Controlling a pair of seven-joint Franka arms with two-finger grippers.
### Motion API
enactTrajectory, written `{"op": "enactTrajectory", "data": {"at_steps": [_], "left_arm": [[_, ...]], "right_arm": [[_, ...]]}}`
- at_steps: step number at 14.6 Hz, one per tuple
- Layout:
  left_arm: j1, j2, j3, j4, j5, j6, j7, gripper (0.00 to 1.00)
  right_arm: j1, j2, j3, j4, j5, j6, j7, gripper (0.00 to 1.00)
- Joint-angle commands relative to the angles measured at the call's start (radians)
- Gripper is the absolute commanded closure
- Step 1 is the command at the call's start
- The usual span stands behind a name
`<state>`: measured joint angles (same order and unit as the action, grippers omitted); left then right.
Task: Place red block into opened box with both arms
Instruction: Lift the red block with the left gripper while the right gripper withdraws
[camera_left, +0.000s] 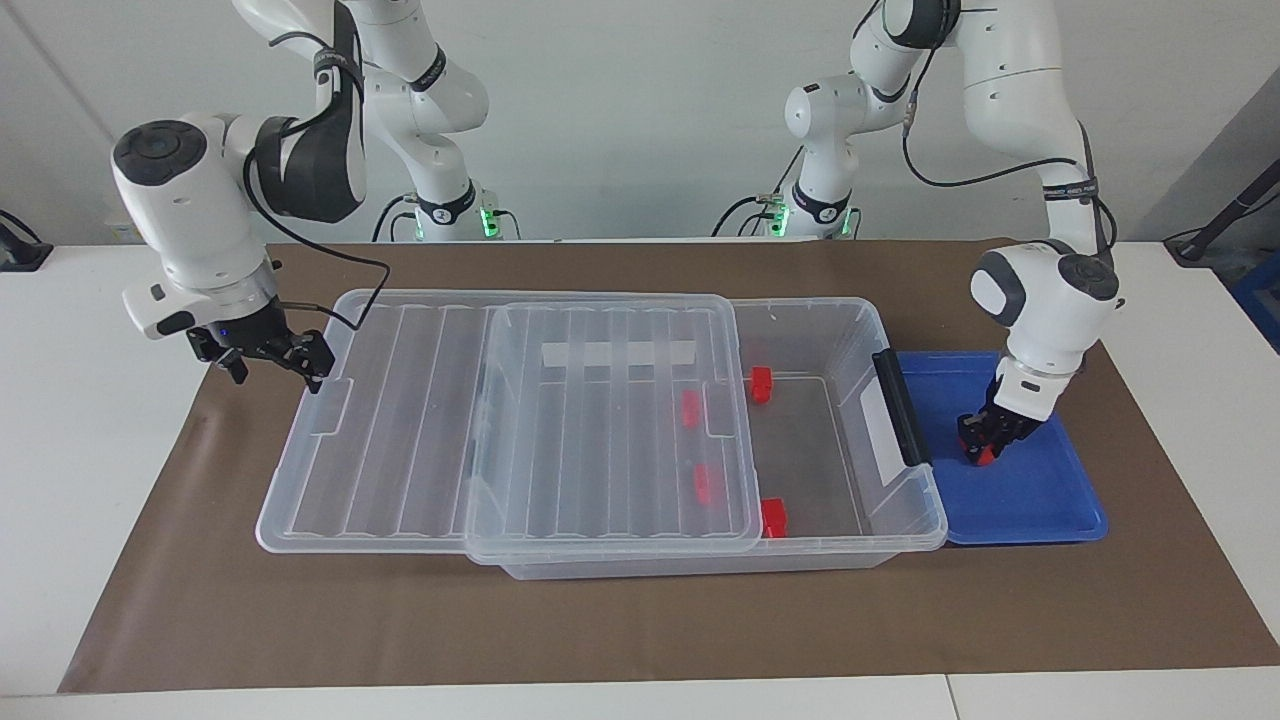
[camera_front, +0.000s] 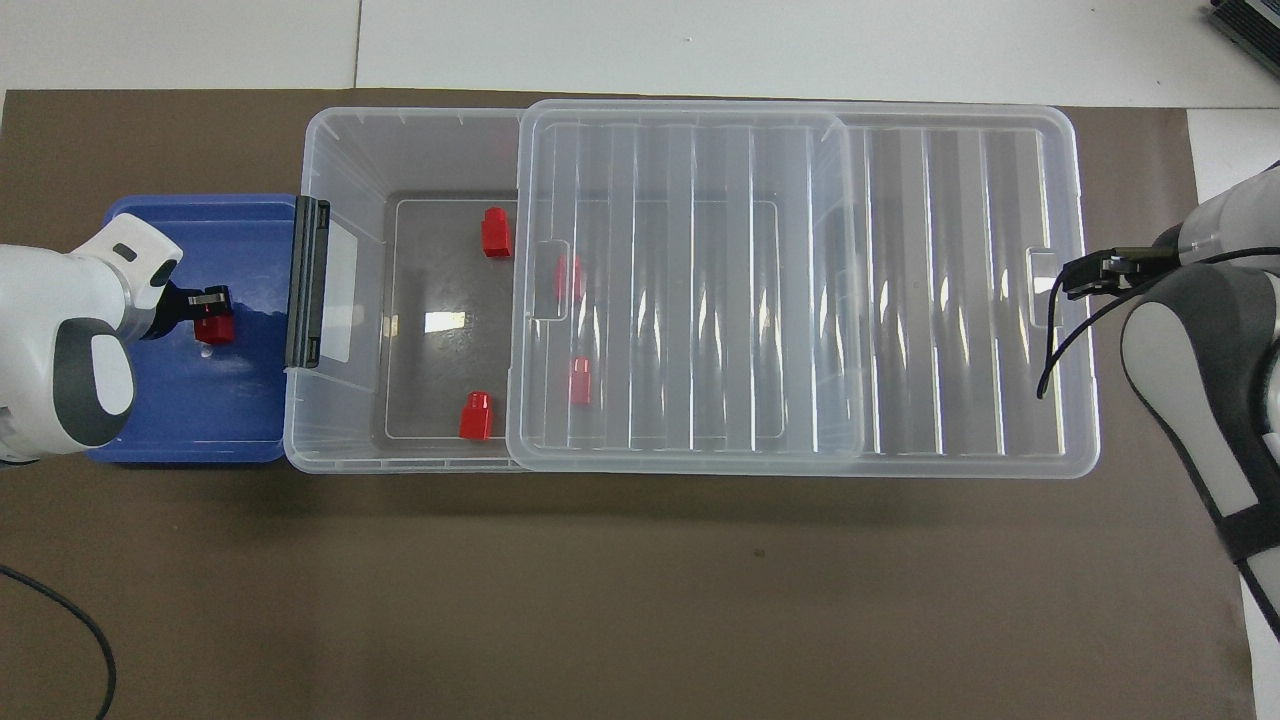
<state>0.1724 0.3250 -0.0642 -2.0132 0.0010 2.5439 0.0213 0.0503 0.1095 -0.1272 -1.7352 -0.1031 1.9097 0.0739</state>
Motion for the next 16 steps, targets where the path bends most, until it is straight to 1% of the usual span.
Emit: {"op": "enactTrajectory", "data": {"at_steps": [1,3,5,8,9,10,12,15,16], "left_arm": [[0.009,-0.021,-0.005,0.085,0.017,-0.153,0.008,0.86],[0.006,-0.052,-0.005,0.154,0.017,-0.293,0.006,0.86],[-0.005,-0.083,-0.005,0.247,0.016,-0.458,-0.003,0.86],[-0.024,-0.103,-0.012,0.425,0.017,-0.722,-0.047,0.86],[-0.036,-0.103,-0.014,0.489,0.017,-0.802,-0.079,0.86],[-0.054,-0.103,-0.014,0.531,0.017,-0.853,-0.115,0.86],[-0.112,-0.110,-0.014,0.548,0.017,-0.910,-0.205,0.86],[-0.224,-0.124,-0.014,0.574,0.007,-0.933,-0.393,0.86],[-0.263,-0.124,-0.017,0.580,0.007,-0.920,-0.473,0.86]], "right_arm": [[-0.004,-0.054,0.004,0.039,0.069,-0.079,-0.011,0.00],[-0.004,-0.092,0.004,0.054,0.077,-0.135,-0.011,0.00],[-0.006,-0.123,0.003,0.085,0.079,-0.223,-0.009,0.00],[-0.006,-0.158,0.003,0.097,0.086,-0.332,0.010,0.00],[-0.006,-0.165,0.003,0.079,0.088,-0.325,0.035,0.00],[-0.006,-0.172,0.003,0.066,0.089,-0.321,0.055,0.00],[-0.003,-0.174,0.003,0.063,0.089,-0.319,0.061,0.00],[-0.003,-0.175,0.004,0.062,0.089,-0.320,0.053,0.00],[-0.001,-0.175,0.004,0.063,0.089,-0.322,0.053,0.00]]}}
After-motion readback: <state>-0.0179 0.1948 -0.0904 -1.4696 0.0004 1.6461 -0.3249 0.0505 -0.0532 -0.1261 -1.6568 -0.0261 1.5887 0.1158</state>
